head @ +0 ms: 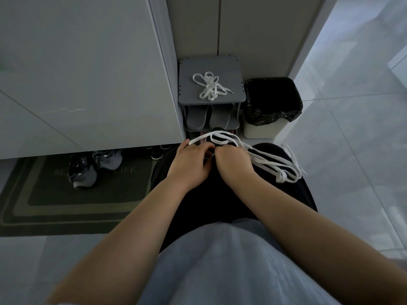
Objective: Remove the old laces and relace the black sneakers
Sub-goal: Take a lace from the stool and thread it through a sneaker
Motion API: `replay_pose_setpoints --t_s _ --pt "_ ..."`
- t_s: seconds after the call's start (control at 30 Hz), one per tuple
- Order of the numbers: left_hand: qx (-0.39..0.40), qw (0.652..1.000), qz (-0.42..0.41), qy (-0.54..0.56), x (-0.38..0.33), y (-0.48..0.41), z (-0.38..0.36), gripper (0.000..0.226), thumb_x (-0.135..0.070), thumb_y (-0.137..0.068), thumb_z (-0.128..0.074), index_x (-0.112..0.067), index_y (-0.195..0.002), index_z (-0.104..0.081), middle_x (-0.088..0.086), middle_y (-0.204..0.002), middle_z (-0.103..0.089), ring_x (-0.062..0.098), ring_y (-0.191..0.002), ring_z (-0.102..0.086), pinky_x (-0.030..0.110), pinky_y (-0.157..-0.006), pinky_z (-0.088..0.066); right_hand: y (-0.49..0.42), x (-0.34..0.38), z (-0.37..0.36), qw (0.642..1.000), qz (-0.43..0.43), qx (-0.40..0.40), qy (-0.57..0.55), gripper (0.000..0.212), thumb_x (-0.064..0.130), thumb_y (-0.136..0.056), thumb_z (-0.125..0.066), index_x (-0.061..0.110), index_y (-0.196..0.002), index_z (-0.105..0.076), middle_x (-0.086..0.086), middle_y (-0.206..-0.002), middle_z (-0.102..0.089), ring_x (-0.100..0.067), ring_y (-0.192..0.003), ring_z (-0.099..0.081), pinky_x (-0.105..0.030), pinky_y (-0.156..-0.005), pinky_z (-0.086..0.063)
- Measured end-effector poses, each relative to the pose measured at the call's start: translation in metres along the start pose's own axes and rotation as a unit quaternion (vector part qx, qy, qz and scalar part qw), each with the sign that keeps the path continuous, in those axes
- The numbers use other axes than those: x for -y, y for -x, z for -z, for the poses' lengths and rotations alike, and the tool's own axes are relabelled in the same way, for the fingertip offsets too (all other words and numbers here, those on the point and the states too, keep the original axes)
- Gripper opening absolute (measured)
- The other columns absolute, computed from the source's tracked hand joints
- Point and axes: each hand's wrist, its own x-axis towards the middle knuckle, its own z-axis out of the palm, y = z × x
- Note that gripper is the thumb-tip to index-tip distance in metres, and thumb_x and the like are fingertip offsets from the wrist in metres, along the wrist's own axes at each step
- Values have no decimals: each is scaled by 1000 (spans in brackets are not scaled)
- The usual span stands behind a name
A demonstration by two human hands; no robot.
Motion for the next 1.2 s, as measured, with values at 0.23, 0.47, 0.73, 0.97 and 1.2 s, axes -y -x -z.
replay_pose_setpoints --t_s 0.23,0.47,0.73,0.97,1.2 --pt "6 998 -37 -42 -1 2 5 31 -25 -91 -50 -33 -119 -61 -12 -124 -55 14 -122 -40 39 -117 -4 4 -18 30 986 8 92 -137 20 18 -92 -50 1 -85 -60 -8 -81 -64 -27 -88 -62 -30 -62 -37" --pt "-43 988 -57 133 -9 -1 11 21 -21 -89 -60 -19 -106 -71 -12 -108 -64 2 -106 -49 36 -109 -30 32 -55 94 904 -20 29 -427 12 21 -84 -68 12 -77 -71 3 -61 -65 0 -50 -53 -12 -53 -45" --pt "-64 953 -5 296 -45 8 45 31 -10 -89 -59 -18 -119 -64 -11 -91 -71 -4 -87 -65 11 -82 -48 31 -37 59 825 -52 -78 -557 7 15 -84 -68 13 -86 -74 -2 -70 -70 -6 -62 -63 -15 -61 -48" --pt "-107 927 53 355 -48 14 40 19 -13 -91 -56 -14 -102 -71 -6 -89 -72 3 -85 -66 17 -78 -50 32 -26 48 763 -81 -114 -631 5 11 -80 -72 15 -81 -70 -3 -73 -72 -19 -72 -70 -29 -73 -58" --pt "-115 923 42 365 -48 18 43 22 -9 -91 -55 -15 -104 -71 -14 -85 -69 -6 -81 -63 5 -71 -42 22 -22 51 804 -59 -139 -574 5 21 -77 -75 23 -73 -74 5 -68 -69 -5 -63 -63 -27 -64 -53"
